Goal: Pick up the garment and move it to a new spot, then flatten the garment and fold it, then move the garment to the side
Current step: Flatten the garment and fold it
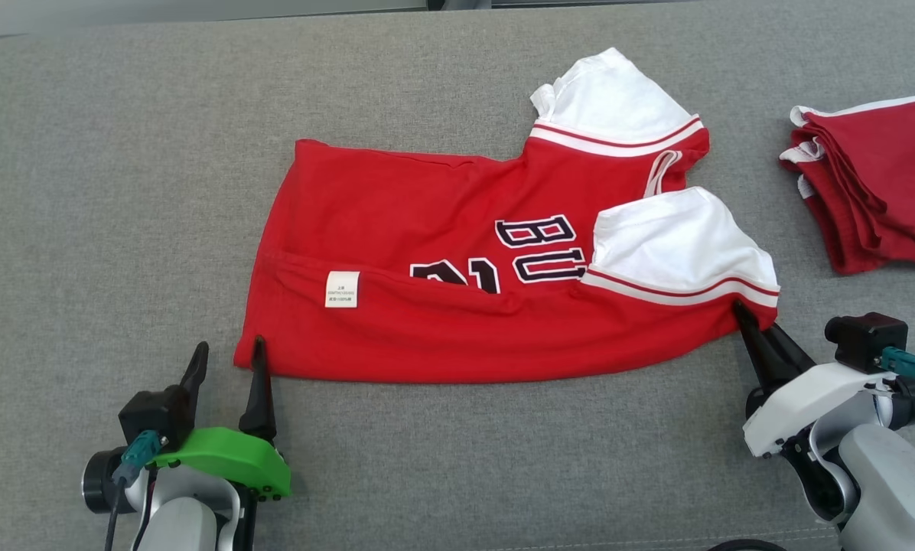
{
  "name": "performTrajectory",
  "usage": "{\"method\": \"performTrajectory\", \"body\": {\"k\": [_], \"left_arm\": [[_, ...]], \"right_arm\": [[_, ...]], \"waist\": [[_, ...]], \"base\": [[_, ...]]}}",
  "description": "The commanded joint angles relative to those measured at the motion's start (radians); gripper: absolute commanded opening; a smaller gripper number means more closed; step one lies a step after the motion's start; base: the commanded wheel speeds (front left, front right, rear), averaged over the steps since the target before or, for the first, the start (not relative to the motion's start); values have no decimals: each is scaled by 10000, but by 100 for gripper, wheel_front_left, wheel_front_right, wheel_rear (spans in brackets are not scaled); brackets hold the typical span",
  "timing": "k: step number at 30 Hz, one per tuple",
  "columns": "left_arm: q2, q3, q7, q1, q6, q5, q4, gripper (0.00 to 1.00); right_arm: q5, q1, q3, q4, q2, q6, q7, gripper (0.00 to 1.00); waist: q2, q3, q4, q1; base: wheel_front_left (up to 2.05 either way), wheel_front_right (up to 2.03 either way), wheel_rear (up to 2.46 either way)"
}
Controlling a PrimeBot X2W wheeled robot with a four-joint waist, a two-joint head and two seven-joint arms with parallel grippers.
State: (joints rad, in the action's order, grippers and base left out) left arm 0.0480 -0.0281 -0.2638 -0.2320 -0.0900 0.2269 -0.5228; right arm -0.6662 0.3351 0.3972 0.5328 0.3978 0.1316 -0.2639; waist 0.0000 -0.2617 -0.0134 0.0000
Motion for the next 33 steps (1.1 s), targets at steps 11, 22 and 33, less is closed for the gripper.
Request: {"method": "performTrajectory", "body": {"k": [11,22,33], "left_arm": [[57,-214,-2,-594,-336,152,-687,76],[57,-380,9,-495,-401,485,-1236,0],[81,63,1,692,-381,564,-614,0]], "right_arm": [[109,133,105,-185,94,-20,-1,0],[26,93,9,-69,29,-20,-1,0],[280,-956,-933,112,-149,-23,-1,0]], "waist": [[0,-161,90,0],[0,-117,86,0],[0,1135,21,0]], "base": [[0,0,0],[0,0,0],[0,0,0]]}}
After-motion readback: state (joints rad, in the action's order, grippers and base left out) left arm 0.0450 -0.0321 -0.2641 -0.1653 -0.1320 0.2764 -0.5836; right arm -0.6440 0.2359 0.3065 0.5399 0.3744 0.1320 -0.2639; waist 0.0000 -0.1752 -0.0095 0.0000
